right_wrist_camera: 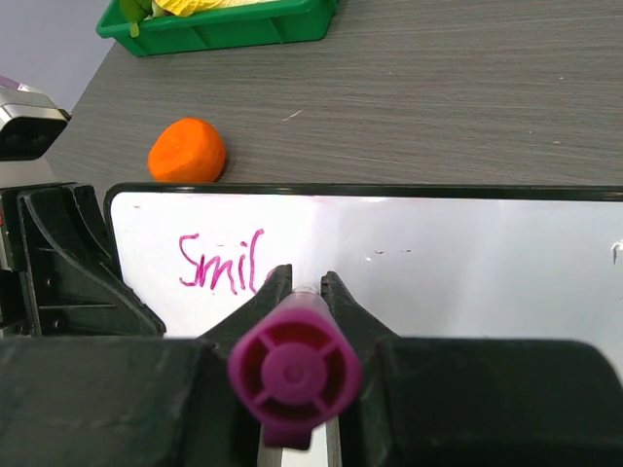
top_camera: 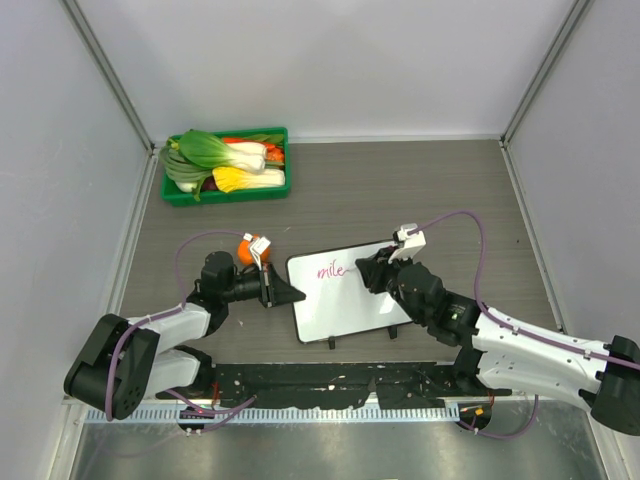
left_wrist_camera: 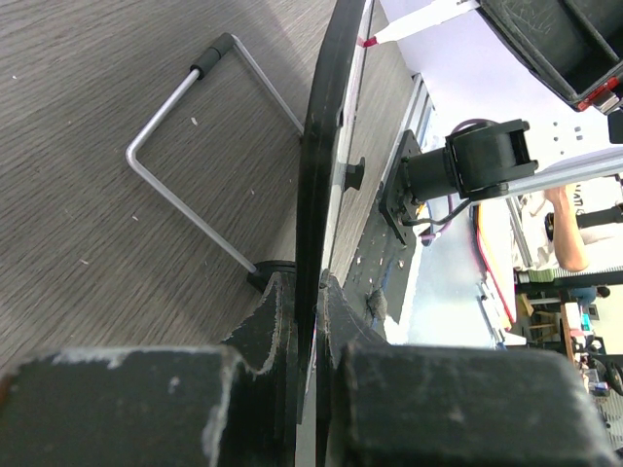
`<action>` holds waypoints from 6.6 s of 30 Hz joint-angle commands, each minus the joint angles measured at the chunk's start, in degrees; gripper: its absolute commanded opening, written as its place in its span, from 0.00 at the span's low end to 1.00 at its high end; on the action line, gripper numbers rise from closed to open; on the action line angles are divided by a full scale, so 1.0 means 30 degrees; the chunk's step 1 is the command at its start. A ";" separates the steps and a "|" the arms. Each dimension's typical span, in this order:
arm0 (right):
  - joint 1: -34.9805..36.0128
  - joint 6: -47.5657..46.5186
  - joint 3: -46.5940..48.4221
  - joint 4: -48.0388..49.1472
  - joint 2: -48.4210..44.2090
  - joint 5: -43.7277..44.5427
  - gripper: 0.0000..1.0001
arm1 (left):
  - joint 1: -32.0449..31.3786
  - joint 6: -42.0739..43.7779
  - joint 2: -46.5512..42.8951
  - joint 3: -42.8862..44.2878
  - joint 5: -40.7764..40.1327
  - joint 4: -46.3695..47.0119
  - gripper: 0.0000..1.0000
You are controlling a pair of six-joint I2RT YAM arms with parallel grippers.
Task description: Write a sentence on the whiteboard
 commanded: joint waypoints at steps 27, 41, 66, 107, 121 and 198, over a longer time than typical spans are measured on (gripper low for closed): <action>-0.0852 -0.0114 0.1767 0.0461 -0.1177 -0.2853 0.01 | 0.0090 0.1629 0.0220 0.0004 -0.2149 -0.0869 0.00; -0.7856 0.1000 0.1094 0.0669 -0.2111 -1.0678 0.01 | 0.0090 0.1629 0.0572 0.0121 -0.2149 -0.0781 0.00; -0.4048 -0.1022 0.0010 0.0431 -0.2055 -0.4172 0.01 | 0.0090 0.1600 0.0836 0.0180 -0.2120 -0.0722 0.00; -0.4048 0.0296 -0.1220 0.0139 -0.1526 -0.4173 0.01 | 0.0090 0.1717 0.0396 0.0151 -0.2090 -0.0986 0.00; -0.4048 0.0443 -0.1514 -0.0563 -0.1791 -0.4934 0.01 | 0.0090 0.1688 0.0513 0.0121 -0.2120 -0.0898 0.00; -0.4049 0.0794 -0.1689 -0.1618 -0.2640 -0.3704 0.01 | 0.0090 0.1688 0.0073 -0.0025 -0.2208 -0.1045 0.00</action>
